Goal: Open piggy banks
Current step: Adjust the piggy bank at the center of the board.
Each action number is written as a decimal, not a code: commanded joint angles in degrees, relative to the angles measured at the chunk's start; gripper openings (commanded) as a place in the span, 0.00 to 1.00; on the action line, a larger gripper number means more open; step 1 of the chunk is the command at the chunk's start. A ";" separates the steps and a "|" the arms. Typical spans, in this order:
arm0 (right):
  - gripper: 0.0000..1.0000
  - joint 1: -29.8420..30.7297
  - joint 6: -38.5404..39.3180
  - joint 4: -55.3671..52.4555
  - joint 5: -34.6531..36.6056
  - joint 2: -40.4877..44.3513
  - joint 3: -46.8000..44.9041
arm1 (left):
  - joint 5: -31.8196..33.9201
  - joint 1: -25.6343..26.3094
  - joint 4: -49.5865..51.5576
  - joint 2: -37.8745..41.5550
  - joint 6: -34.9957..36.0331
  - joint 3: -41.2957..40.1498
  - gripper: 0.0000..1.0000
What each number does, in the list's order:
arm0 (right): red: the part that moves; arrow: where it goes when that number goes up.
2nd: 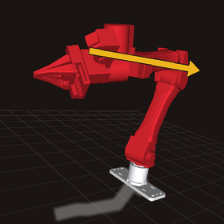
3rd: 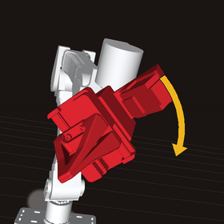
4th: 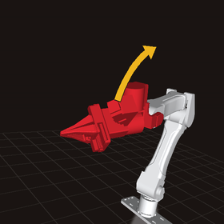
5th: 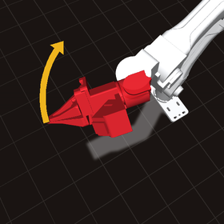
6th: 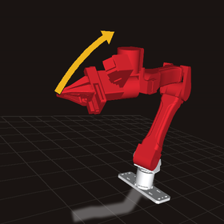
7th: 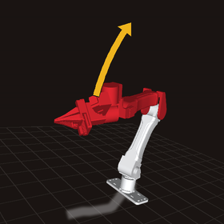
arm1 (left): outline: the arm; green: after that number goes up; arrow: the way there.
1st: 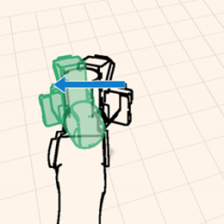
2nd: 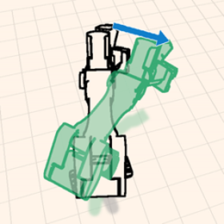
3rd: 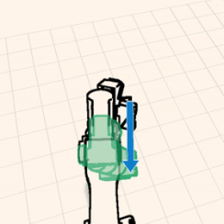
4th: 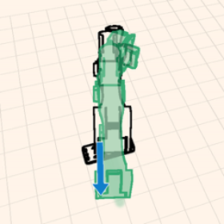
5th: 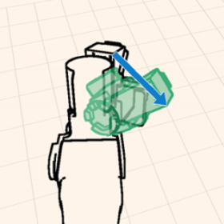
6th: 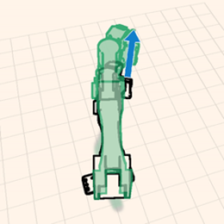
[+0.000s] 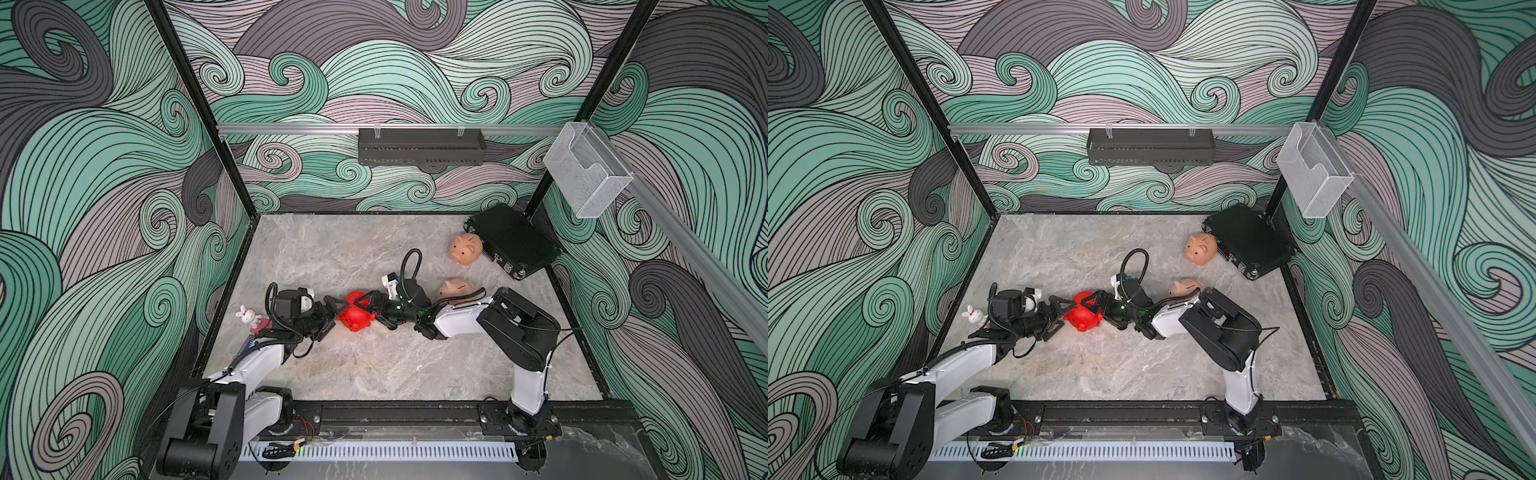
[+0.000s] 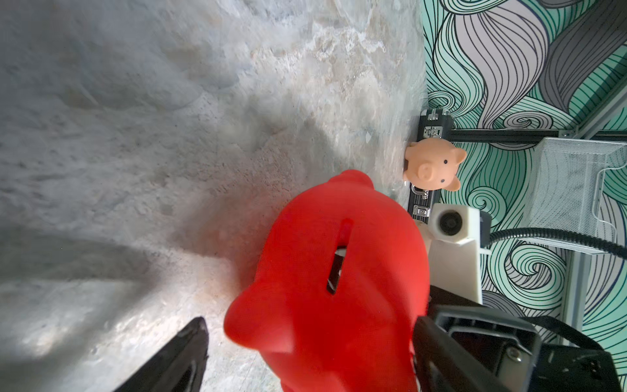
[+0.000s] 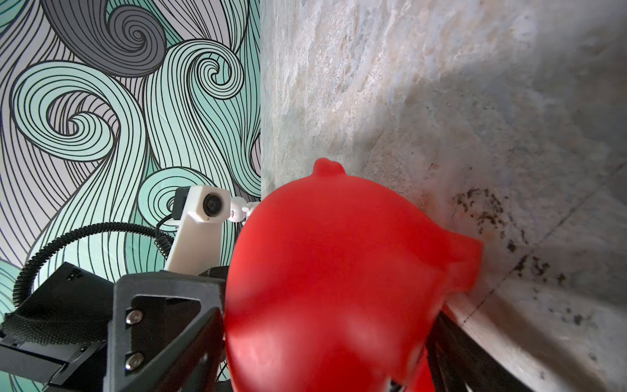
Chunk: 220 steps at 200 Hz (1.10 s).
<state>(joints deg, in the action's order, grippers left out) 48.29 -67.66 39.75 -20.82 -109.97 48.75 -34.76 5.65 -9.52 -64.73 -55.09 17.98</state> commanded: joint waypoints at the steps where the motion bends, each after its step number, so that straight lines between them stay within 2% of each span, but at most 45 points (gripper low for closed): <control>1: 0.89 -0.92 -1.13 -8.81 3.81 -2.88 -2.56 | -1.40 -0.46 -3.27 -1.17 -1.07 -0.31 0.92; 104: 0.89 -1.32 -2.21 -7.84 2.79 -4.42 -2.61 | -3.88 -1.69 -9.67 -5.86 -0.90 -0.32 0.90; 220: 0.88 -1.53 -4.50 -6.73 2.00 -5.68 -2.71 | -7.21 -1.69 -15.78 -7.18 -1.53 -2.87 0.90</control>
<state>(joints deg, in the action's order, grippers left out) 47.20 -71.66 43.46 -20.88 -111.66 48.45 -39.92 4.25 -21.85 -70.48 -56.88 15.59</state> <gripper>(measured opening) 0.882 0.902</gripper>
